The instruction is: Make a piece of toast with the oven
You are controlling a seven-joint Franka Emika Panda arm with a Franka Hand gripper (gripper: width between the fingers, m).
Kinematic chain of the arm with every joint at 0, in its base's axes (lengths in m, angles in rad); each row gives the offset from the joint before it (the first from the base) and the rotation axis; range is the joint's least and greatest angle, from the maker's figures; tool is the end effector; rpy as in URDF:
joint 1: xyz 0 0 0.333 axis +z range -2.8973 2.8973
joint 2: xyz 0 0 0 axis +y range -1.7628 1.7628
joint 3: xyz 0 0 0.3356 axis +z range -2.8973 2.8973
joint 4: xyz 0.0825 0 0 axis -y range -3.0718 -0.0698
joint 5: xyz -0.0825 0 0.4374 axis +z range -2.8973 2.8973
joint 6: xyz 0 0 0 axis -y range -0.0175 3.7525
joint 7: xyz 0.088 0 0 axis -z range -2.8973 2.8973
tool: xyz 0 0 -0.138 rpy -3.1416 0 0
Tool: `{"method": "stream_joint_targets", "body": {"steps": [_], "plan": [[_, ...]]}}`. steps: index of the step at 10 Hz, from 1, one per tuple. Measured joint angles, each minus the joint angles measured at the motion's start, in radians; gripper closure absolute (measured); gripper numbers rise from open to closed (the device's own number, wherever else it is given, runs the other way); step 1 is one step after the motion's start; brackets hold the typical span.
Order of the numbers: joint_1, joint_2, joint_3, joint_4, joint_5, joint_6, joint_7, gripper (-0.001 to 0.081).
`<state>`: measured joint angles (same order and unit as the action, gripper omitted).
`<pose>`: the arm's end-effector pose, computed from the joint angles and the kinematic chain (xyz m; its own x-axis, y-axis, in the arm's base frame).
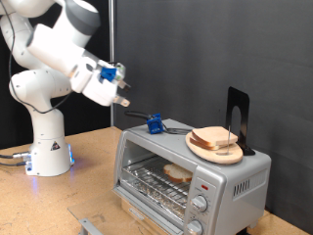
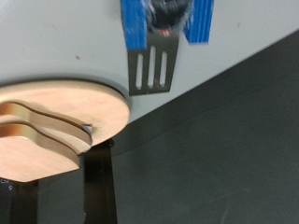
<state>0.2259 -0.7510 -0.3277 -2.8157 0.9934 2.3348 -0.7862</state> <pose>0.3876 0.0111 0.4010 0.8680 -0.1461 0.4745 0.2698 -0.6636 -0.6978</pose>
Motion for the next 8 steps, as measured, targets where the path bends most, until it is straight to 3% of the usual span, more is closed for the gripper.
{"method": "stream_joint_targets", "body": {"steps": [3,5,6,8], "plan": [[-0.126,-0.050,-0.074,-0.001,-0.149,-0.124,0.000,-0.0002],[-0.197,-0.082,-0.098,-0.017,-0.215,-0.142,-0.035,-0.0002],[-0.194,-0.080,-0.097,-0.013,-0.213,-0.144,-0.030,-0.0002],[-0.193,-0.078,-0.091,-0.006,-0.102,-0.126,0.114,-0.0002]]}}
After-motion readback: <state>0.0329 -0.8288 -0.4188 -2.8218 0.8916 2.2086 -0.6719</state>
